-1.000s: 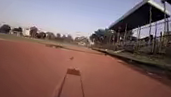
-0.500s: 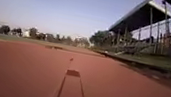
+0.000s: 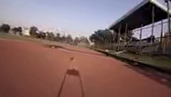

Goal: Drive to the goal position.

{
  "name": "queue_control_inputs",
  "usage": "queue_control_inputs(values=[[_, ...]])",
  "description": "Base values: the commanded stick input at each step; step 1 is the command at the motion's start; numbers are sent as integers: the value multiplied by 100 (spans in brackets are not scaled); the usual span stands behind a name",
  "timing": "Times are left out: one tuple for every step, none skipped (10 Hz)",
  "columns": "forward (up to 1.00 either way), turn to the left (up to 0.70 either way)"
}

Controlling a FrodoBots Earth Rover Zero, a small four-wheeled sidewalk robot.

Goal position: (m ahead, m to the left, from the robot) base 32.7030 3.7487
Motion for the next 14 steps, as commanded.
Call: queue_control_inputs(values=[[70,0],[70,0],[70,0],[70,0],[70,0],[70,0],[70,0],[70,0],[70,-2],[70,-11],[70,-14],[70,-14],[70,-14],[70,-14]])
